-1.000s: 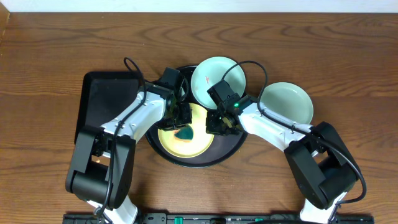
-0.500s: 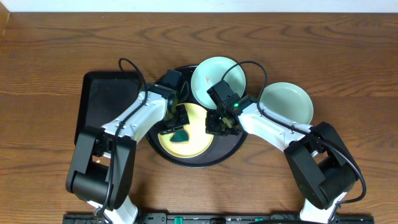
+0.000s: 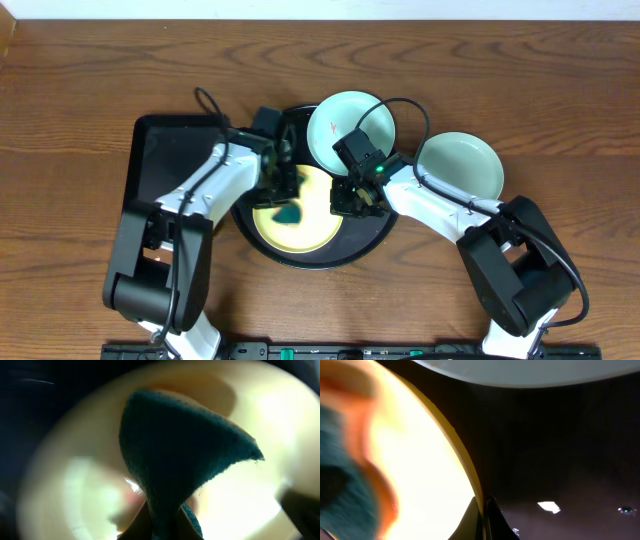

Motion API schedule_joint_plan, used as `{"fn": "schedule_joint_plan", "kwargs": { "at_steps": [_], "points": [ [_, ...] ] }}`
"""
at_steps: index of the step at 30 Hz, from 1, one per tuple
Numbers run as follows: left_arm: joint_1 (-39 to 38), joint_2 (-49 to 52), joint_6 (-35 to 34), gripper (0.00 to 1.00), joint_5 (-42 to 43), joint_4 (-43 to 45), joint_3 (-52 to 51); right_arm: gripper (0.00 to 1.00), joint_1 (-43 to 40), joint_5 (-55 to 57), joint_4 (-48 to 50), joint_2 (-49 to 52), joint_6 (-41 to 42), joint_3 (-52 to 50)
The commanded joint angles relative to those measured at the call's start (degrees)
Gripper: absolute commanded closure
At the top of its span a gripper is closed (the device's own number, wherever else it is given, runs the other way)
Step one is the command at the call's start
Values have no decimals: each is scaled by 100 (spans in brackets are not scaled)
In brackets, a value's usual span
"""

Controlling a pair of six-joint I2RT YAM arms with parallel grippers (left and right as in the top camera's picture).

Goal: Clean dirty plates on tray and stack at the side
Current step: 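Scrub the yellow plate with the sponge in the left gripper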

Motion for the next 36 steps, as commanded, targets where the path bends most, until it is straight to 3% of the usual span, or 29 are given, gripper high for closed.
{"fn": "schedule_joint_plan", "kwargs": {
  "at_steps": [1, 7, 19, 25, 31, 36],
  "points": [
    [413, 83, -581, 93, -1309, -109, 339, 99, -52, 15, 13, 28, 85, 59],
    [684, 83, -575, 93, -1182, -46, 387, 99, -52, 15, 15, 28, 61, 59],
    [-101, 85, 50, 93, 634, -343, 382, 99, -52, 13, 33, 28, 46, 59],
    [-188, 85, 17, 93, 538, 160, 382, 99, -52, 13, 31, 28, 46, 59],
    [-133, 85, -879, 93, -1316, 407, 385, 99, -52, 13, 31, 28, 44, 59],
    [-129, 72, -876, 93, -1519, 275, 577, 99, -52, -70, 59, 28, -68, 59]
  ]
}}
